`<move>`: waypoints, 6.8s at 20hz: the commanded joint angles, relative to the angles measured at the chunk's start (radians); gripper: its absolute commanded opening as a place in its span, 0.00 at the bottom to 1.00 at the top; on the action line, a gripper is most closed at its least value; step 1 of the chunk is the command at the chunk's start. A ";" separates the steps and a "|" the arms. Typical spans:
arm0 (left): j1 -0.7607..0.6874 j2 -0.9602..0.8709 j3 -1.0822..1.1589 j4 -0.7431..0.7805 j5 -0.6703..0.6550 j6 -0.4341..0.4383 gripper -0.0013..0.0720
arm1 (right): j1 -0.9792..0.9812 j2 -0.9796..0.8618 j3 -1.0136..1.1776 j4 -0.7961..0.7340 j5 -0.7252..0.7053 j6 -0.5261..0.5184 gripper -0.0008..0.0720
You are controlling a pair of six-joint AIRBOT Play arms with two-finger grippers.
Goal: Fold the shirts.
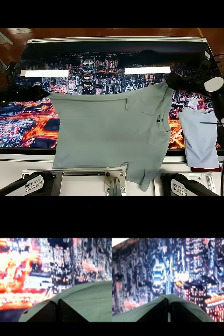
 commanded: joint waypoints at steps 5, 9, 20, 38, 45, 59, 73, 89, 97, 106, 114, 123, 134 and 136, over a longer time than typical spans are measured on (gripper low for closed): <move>-0.009 -0.278 0.175 -0.191 0.272 0.072 0.06 | 0.088 -0.257 0.117 0.115 -0.285 -0.241 0.10; -0.023 -0.352 0.212 -0.191 0.324 0.072 0.06 | 0.111 -0.323 0.153 0.117 -0.373 -0.230 0.10; -0.078 -0.456 0.212 -0.189 0.254 0.116 0.06 | 0.100 -0.401 0.153 0.089 -0.277 -0.143 0.11; 0.021 -0.488 0.191 0.021 -0.196 -0.192 0.06 | -0.003 -0.410 0.151 -0.151 0.370 0.126 0.11; 0.025 -0.488 0.190 0.054 -0.209 -0.221 0.06 | -0.004 -0.414 0.151 -0.251 0.412 0.201 0.11; 0.053 -0.496 0.206 0.134 -0.387 -0.251 0.48 | -0.005 -0.381 0.155 -0.263 0.450 0.209 0.58; 0.199 -0.142 -0.313 0.328 -0.510 -0.113 0.82 | -0.093 -0.123 -0.130 -0.352 0.674 0.057 0.89; 0.179 -0.146 -0.562 0.164 -0.259 -0.033 0.46 | -0.091 -0.123 -0.175 -0.217 0.628 0.045 0.89; 0.181 -0.140 -0.559 0.132 -0.279 -0.032 0.06 | -0.092 -0.119 -0.190 -0.278 0.722 -0.001 0.89; 0.181 -0.140 -0.559 0.101 -0.294 -0.006 0.06 | -0.092 0.060 -0.553 -0.223 0.500 -0.004 0.89; 0.181 -0.140 -0.559 0.065 -0.294 -0.006 0.06 | -0.091 0.055 -0.647 -0.140 0.354 0.020 0.62; 0.181 -0.055 -0.548 0.027 -0.293 0.066 0.06 | -0.091 0.151 -0.482 -0.045 0.410 -0.058 0.11; 0.176 0.013 -0.288 -0.123 -0.183 0.010 0.06 | -0.082 0.134 -0.294 0.199 0.182 -0.072 0.11; 0.166 -0.021 -0.269 -0.133 -0.150 0.000 0.06 | -0.041 0.089 -0.259 0.196 0.121 -0.071 0.11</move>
